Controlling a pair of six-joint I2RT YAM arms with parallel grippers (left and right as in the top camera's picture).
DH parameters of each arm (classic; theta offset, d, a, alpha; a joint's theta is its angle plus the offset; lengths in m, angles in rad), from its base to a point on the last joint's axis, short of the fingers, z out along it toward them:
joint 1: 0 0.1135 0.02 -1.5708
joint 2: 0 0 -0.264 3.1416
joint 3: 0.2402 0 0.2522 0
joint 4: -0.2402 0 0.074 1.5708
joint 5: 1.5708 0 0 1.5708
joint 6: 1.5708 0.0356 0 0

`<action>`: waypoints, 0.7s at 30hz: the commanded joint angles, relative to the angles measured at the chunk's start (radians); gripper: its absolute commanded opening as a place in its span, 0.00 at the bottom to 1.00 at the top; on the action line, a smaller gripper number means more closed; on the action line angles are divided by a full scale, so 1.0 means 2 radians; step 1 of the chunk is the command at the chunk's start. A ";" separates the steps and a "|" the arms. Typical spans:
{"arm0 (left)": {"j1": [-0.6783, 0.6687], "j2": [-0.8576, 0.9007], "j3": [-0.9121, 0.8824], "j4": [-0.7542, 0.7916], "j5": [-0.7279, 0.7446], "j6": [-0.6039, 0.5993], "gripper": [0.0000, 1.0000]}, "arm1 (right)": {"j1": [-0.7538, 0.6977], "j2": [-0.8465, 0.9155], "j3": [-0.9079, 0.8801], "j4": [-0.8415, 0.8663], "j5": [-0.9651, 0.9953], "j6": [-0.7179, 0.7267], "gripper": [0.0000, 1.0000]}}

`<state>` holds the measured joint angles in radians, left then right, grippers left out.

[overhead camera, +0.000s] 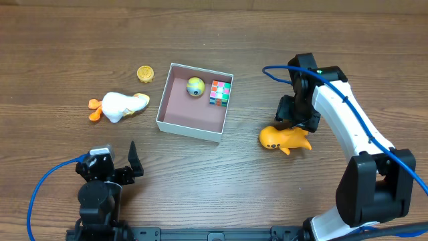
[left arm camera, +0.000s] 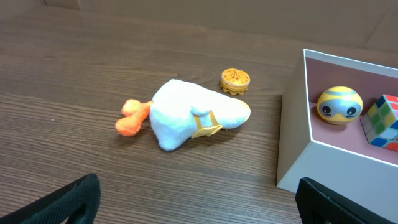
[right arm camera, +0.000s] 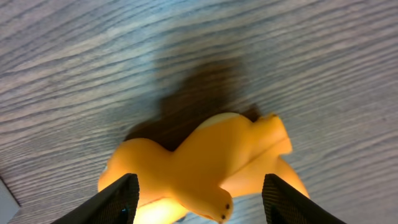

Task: Pack container
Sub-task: 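Move the right gripper down onto the orange rubber duck and grasp it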

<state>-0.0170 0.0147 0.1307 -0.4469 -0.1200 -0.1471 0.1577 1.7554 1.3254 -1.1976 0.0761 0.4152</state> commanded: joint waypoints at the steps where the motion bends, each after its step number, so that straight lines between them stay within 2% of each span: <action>1: 0.005 -0.005 -0.002 0.001 0.004 0.010 1.00 | 0.001 -0.004 -0.024 0.012 -0.019 0.003 0.66; 6: 0.005 -0.005 -0.002 0.001 0.004 0.010 1.00 | 0.001 -0.004 -0.038 0.015 -0.027 0.002 0.61; 10: 0.005 -0.005 -0.002 0.001 0.004 0.010 1.00 | 0.002 -0.004 -0.038 0.012 -0.036 0.002 0.51; 17: 0.005 -0.005 -0.002 0.001 0.004 0.010 1.00 | 0.002 -0.004 -0.038 0.012 -0.035 0.002 0.22; 19: 0.005 -0.005 -0.002 0.001 0.004 0.010 1.00 | 0.002 -0.004 -0.038 0.013 -0.035 0.002 0.16; 21: 0.005 -0.005 -0.002 0.001 0.004 0.010 1.00 | 0.002 -0.004 -0.038 0.017 -0.035 0.002 0.15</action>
<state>-0.0170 0.0147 0.1307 -0.4469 -0.1200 -0.1471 0.1577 1.7554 1.2518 -1.1763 0.0097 0.4183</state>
